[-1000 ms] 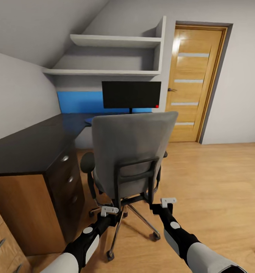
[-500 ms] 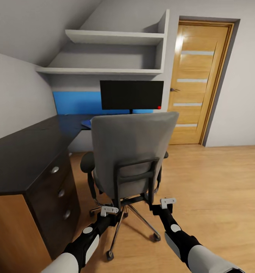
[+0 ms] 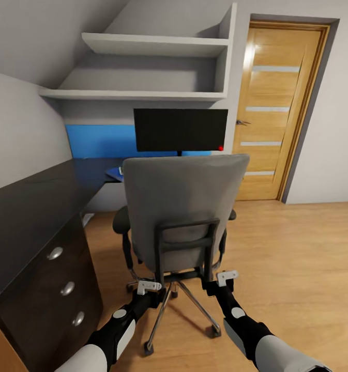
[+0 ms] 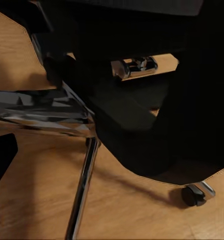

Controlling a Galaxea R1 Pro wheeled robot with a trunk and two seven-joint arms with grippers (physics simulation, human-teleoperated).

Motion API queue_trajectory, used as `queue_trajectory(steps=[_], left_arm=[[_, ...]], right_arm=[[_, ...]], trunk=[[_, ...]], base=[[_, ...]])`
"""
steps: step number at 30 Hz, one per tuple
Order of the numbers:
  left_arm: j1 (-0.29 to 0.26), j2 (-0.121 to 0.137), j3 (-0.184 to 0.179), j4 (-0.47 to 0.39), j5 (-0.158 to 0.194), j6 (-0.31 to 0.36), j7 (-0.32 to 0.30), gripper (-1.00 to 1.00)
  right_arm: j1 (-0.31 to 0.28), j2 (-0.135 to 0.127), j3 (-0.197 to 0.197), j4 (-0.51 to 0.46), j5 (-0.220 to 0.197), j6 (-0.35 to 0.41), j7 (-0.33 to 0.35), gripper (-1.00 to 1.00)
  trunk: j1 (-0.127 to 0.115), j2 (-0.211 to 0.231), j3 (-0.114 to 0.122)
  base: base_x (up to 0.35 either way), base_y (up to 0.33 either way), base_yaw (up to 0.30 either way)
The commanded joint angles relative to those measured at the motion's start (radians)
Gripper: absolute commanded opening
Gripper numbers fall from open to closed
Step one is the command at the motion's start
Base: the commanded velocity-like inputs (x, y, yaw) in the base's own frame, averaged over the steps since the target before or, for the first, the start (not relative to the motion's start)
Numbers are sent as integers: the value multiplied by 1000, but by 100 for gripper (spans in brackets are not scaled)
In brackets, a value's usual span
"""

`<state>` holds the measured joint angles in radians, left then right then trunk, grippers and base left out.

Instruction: In the bedroom, organize the workspace by keeping the computer under the desk, ensuring the monitor is on the desk, placing the keyboard on the desk next to the monitor, placing the mouse on the desk next to the keyboard, moving the folder from the swivel chair onto the desk next to the mouse, stacking the notebook on top of the folder with the pen on top of the notebook, and positioning the swivel chair next to the desk.

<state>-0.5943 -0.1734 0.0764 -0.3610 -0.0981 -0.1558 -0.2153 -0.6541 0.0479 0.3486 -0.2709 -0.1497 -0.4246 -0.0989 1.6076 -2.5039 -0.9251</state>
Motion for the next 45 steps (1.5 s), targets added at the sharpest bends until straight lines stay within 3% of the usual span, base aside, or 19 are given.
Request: queue_trajectory(steps=[1, 15, 45], left_arm=[[-1, -1, 8, 0, -11, -4, -4, 100], [-1, -1, 8, 0, -11, -7, -10, 100], [-1, -1, 8, -2, -11, -8, -11, 100]], right_arm=[[-1, 0, 8, 1, -10, -4, -5, 100], [-1, -1, 7, 1, -8, -5, -5, 100], [-1, -1, 8, 1, -8, -2, -5, 100]], trunk=[[0, 0, -1], [0, 0, -1], [0, 0, -1]], base=[[331, 0, 33], [125, -4, 61], [323, -4, 0]])
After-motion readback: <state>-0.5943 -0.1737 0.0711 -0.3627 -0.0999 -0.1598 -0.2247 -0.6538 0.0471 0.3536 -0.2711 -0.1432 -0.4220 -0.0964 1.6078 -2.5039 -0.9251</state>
